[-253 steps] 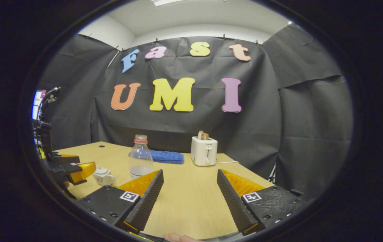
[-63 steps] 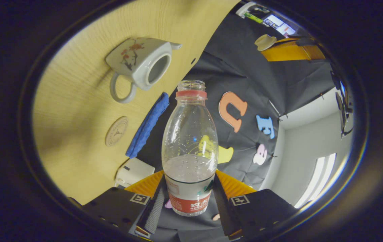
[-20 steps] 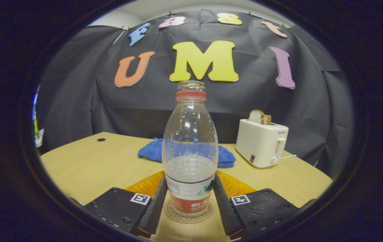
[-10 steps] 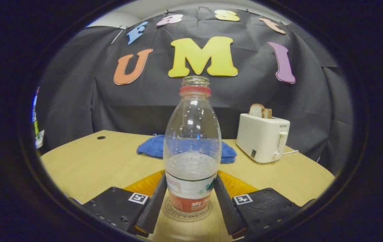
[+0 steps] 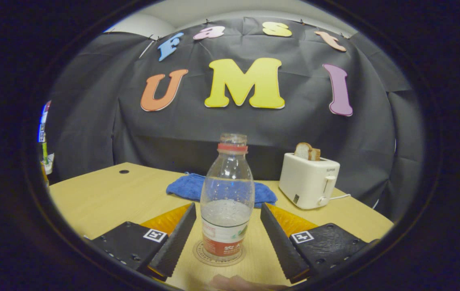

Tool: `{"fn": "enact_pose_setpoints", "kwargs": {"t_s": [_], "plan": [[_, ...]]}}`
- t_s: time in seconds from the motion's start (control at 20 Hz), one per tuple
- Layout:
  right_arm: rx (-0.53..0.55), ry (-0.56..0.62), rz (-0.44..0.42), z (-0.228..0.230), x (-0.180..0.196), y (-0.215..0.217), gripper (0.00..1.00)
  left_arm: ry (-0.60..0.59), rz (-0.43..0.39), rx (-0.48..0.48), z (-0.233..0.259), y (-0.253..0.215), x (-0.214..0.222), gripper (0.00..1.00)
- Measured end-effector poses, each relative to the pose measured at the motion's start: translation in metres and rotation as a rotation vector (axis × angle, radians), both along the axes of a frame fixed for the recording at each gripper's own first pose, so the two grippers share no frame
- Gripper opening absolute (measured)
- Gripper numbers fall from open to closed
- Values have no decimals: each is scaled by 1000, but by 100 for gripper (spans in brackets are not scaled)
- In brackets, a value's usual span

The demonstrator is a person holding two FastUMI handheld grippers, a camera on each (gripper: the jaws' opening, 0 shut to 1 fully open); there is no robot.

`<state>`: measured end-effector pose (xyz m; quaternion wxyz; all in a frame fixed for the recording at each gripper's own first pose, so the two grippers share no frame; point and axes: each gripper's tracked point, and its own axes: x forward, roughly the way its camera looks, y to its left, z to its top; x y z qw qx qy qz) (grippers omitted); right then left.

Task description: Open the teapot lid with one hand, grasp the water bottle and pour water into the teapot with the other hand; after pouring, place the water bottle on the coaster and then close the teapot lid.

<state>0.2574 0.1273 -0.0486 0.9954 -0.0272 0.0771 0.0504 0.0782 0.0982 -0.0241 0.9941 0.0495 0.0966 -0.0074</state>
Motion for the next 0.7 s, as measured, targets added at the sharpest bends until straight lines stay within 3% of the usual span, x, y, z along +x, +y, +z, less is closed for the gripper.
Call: {"fn": "enact_pose_setpoints", "kwargs": {"t_s": [0.25, 0.3, 0.7], "plan": [[-20, -59, 27, 32, -35, -16, 93, -23, 18, -12, 5, -3, 0, 3], [-20, -65, 31, 35, -43, -19, 98, -26, 14, -12, 5, -7, -1, 3], [-17, -102, 1, 40, -90, -66, 95, -47, -94, -103, 2, -64, 4, 3]]}}
